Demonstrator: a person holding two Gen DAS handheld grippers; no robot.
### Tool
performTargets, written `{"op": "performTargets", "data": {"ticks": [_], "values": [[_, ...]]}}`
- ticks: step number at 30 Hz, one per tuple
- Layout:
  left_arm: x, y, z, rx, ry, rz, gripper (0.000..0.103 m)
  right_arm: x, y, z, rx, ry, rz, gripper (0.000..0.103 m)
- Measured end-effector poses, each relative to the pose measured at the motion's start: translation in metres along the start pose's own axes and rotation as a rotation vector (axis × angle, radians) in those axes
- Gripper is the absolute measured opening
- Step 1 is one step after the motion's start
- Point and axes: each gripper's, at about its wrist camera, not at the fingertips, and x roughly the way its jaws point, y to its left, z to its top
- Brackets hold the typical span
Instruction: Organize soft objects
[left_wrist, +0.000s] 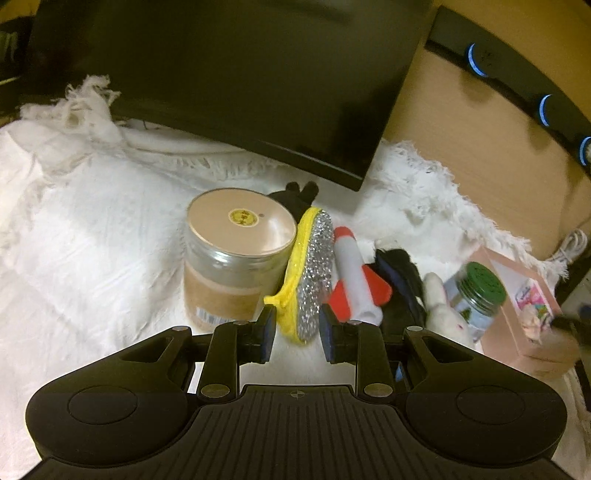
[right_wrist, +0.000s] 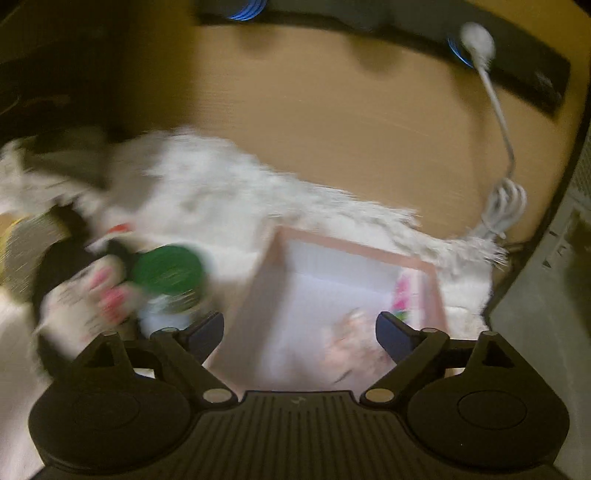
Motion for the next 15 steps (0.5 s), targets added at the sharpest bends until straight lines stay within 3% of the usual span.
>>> {"op": "performTargets", "data": {"ticks": [7, 12, 15], "values": [[0.04, 0.0, 0.004, -0.047, 0.032, 0.007, 0.028, -0.028, 0.059, -0.055, -0.091, 0.016, 0.115, 0.098], [0.037, -0.012, 0.004, -0.011, -0.073, -0.04, 0.028, -0.021, 0.08, -0.079, -0.1, 0.078, 0.133, 0.098], [0.049, -0.019, 0.009, 0.003, -0.051, -0.038, 0.025, -0.015, 0.082, -0.085, -0.067, 0.115, 0.139, 0.098]]}}
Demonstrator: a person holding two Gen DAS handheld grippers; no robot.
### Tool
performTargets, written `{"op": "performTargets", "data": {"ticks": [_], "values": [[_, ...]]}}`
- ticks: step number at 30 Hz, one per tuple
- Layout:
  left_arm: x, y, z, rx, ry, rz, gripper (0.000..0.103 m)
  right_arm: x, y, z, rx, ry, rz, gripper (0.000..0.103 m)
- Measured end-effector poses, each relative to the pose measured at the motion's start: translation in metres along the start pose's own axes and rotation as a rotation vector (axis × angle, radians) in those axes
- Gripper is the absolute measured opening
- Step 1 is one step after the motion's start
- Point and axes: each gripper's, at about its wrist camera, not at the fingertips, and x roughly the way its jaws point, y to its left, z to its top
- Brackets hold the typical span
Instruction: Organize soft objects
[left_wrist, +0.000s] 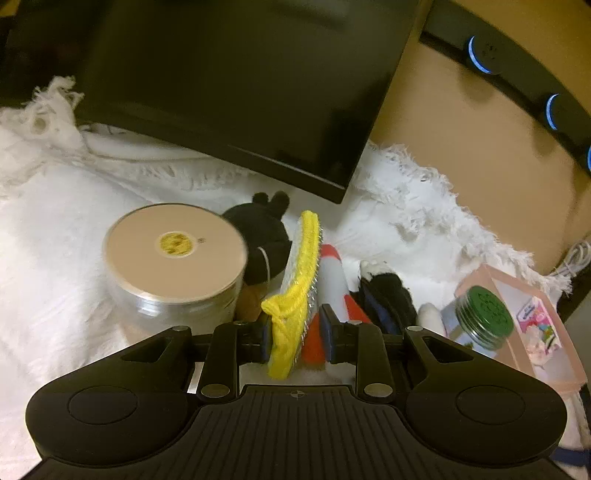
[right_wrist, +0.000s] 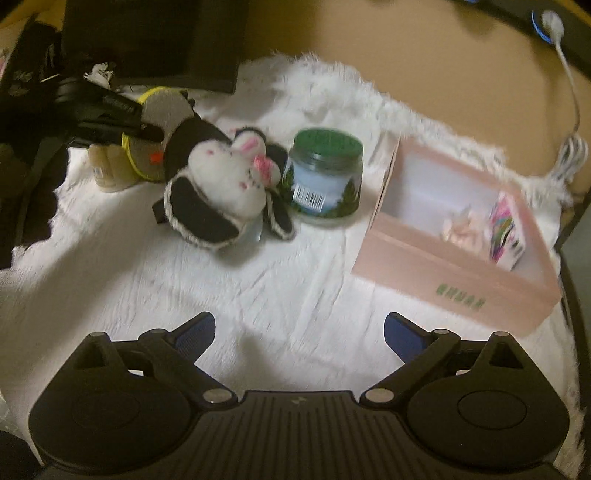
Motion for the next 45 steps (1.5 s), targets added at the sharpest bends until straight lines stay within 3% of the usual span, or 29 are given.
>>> {"op": "performTargets", "data": {"ticks": [6, 9, 13, 18, 22, 26, 32, 40, 45], "values": [[0.021, -0.013, 0.009, 0.018, 0.011, 0.013, 0.022, -0.011, -0.002, -0.001, 0.035, -0.036, 0.025, 0.098], [0.021, -0.021, 0.004, 0.045, -0.011, 0.049, 0.021, -0.016, -0.007, 0.013, 0.066, -0.056, 0.043, 0.098], [0.015, -0.021, 0.003, 0.081, 0.001, 0.041, 0.018, -0.018, -0.02, 0.043, 0.162, -0.102, 0.098, 0.098], [-0.01, -0.007, 0.002, 0.047, 0.012, 0.007, 0.018, 0.01, -0.028, 0.08, 0.276, -0.091, 0.176, 0.098], [-0.04, 0.003, -0.004, 0.034, 0.013, -0.032, 0.018, 0.046, -0.025, 0.096, 0.307, -0.045, 0.171, 0.098], [-0.058, 0.013, -0.013, 0.019, 0.04, -0.048, 0.018, 0.076, -0.022, 0.094, 0.348, 0.009, 0.196, 0.098], [-0.062, 0.023, -0.027, 0.002, 0.083, -0.039, 0.018, 0.08, -0.008, 0.093, 0.347, 0.029, 0.258, 0.094], [-0.043, 0.025, -0.015, -0.033, 0.06, -0.067, 0.018, 0.062, 0.012, 0.088, 0.213, -0.004, 0.192, 0.092], [-0.025, 0.022, -0.012, -0.029, 0.075, -0.058, 0.018, 0.057, 0.007, 0.084, 0.267, -0.01, 0.213, 0.092]]}}
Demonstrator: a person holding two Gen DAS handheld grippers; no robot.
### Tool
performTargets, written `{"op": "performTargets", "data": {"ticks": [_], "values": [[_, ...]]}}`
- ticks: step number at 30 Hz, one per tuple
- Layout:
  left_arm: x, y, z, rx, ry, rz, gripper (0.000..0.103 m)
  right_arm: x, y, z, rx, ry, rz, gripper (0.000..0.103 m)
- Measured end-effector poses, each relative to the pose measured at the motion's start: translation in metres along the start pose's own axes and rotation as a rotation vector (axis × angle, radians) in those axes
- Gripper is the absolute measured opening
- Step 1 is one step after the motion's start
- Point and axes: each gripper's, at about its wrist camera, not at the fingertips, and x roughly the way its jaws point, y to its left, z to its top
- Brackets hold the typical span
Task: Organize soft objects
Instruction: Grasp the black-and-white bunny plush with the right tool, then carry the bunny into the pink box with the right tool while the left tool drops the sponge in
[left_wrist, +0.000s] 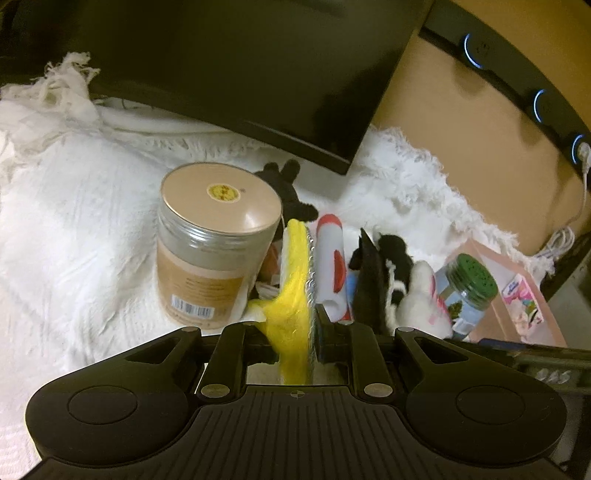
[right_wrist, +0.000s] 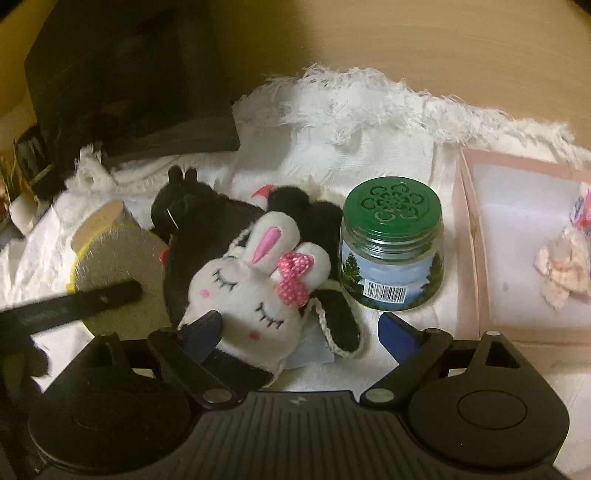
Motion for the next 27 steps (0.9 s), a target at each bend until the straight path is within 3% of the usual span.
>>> {"op": "performTargets", "data": {"ticks": [10, 16, 23, 26, 27], "values": [[-0.004, 0.006, -0.007, 0.009, 0.039, -0.021, 0.018, 0.021, -0.002, 0.014, 0.149, -0.017, 0.041, 0.096], [-0.012, 0.009, -0.01, 0.032, 0.046, -0.021, 0.018, 0.053, 0.013, 0.023, 0.18, 0.034, 0.06, 0.1], [-0.017, 0.01, -0.008, 0.061, 0.04, 0.018, 0.02, 0.054, 0.024, 0.035, 0.179, 0.041, 0.049, 0.1], [-0.014, 0.01, -0.012, 0.074, 0.055, 0.021, 0.022, 0.065, 0.018, 0.031, 0.224, 0.062, 0.034, 0.093], [-0.011, 0.012, -0.012, 0.073, 0.074, 0.017, 0.023, 0.064, 0.018, 0.03, 0.211, 0.053, 0.014, 0.084]]}}
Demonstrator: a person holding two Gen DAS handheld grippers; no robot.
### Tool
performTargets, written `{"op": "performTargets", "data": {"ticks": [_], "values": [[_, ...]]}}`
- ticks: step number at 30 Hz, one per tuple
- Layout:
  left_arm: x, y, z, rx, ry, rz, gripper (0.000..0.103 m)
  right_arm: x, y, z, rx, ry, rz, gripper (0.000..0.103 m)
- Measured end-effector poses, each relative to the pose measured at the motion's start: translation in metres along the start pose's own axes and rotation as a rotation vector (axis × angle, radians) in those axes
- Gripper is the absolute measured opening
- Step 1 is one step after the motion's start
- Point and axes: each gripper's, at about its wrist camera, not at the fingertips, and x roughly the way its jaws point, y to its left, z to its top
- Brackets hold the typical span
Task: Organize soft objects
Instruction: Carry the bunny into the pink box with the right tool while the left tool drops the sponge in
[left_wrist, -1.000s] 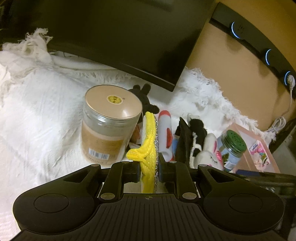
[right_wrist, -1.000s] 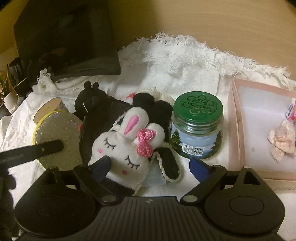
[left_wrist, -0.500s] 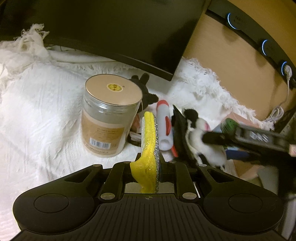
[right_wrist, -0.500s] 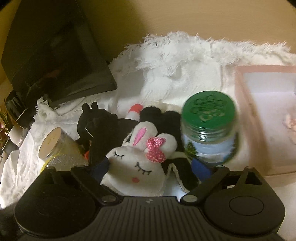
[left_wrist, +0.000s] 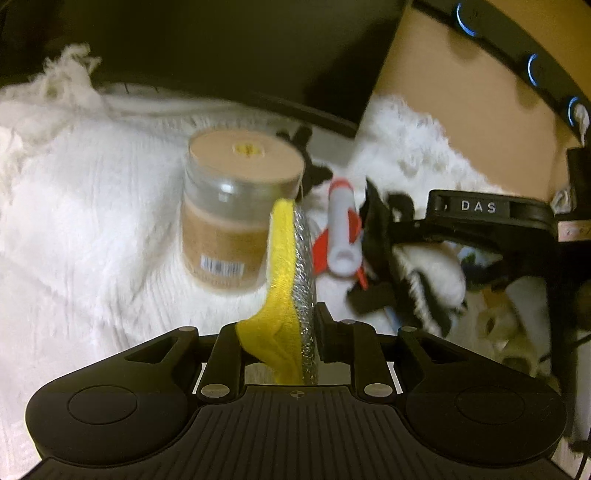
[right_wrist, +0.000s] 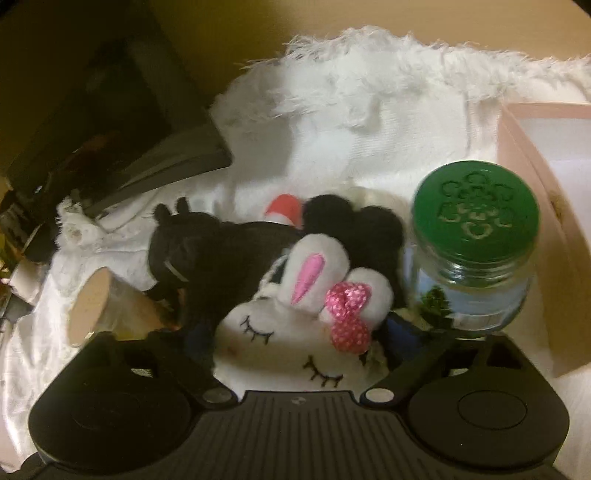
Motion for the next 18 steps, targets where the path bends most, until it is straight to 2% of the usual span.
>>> {"op": "performTargets", "data": {"ticks": [2, 4, 6, 8, 12, 18], "values": [[0.004, 0.002, -0.003, 0.006, 0.037, -0.01, 0.025, -0.007, 0.003, -0.001, -0.051, -0.011, 0.016, 0.072], [0.007, 0.005, -0.005, 0.006, 0.059, -0.014, 0.019, -0.019, 0.008, -0.003, -0.104, -0.031, 0.012, 0.066], [0.007, 0.009, -0.006, -0.017, 0.064, -0.025, 0.018, -0.03, 0.015, -0.006, -0.165, -0.054, -0.008, 0.066], [0.001, 0.011, -0.005, -0.037, 0.032, -0.011, 0.018, -0.041, 0.022, -0.008, -0.219, -0.057, -0.016, 0.066], [-0.021, 0.004, -0.003, 0.024, -0.053, -0.004, 0.018, -0.058, 0.032, -0.013, -0.3, -0.078, -0.034, 0.065], [-0.036, 0.003, 0.008, 0.027, -0.058, -0.024, 0.018, -0.101, 0.042, 0.0, -0.384, -0.175, -0.007, 0.065]]}}
